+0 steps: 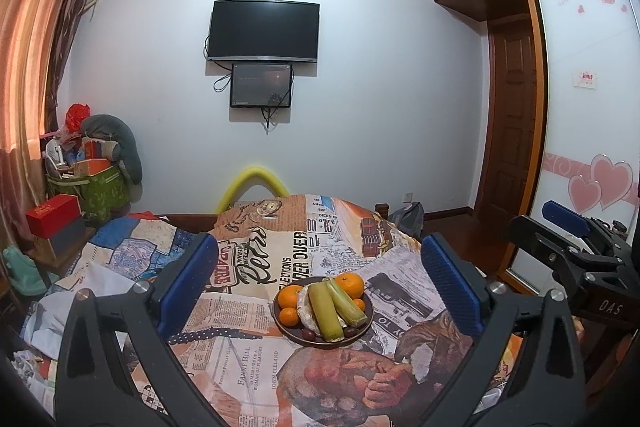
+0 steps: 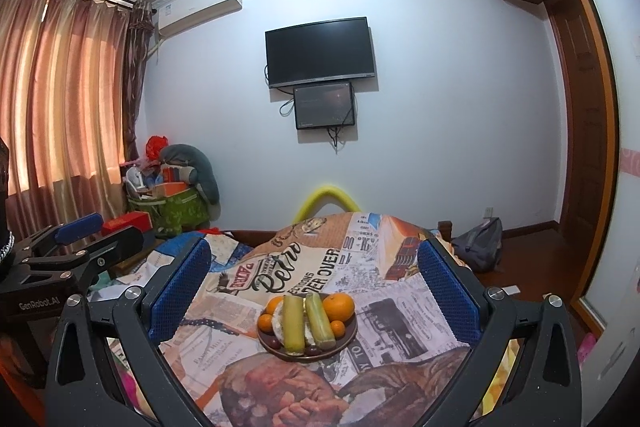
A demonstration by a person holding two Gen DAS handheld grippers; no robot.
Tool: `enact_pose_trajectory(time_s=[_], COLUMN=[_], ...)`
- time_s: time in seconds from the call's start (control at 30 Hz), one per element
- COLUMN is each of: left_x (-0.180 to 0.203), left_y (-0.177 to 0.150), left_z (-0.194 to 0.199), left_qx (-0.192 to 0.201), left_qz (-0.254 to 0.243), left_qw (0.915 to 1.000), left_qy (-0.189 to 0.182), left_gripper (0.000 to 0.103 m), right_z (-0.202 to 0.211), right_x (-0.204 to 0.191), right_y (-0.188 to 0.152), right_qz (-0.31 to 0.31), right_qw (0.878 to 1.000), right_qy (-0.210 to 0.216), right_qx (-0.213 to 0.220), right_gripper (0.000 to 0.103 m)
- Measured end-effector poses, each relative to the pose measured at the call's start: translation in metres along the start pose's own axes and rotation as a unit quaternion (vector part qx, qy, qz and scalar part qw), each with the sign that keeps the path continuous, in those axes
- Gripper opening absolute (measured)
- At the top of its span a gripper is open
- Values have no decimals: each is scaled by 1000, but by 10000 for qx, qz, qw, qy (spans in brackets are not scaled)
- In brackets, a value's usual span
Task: Organize fruits
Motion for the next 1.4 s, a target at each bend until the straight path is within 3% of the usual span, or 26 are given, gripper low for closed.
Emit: enact_pose_trajectory(time_s=[1.4], left_x=[5], left_y=[1], left_z=[0], left_qx=[12], left_qz=[-69], left_qw=[9998], left_qy=[-190], left_gripper=[103], right_z=[2], right_x=[-3], right_y=[6], right_qz=[75], right_qw=[10000], right_qy=[-2], right_qx=[13], right_gripper=[103])
Point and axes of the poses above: each gripper's, at about its wrist camera, not at the fingertips, and z roughly against the way its jaws point, x to its right, y to its top, the point moved 3 cm from there along -z, roughly the way its jaws point, and after that the axes turned 3 degrees about x, right-handed, at the moved point
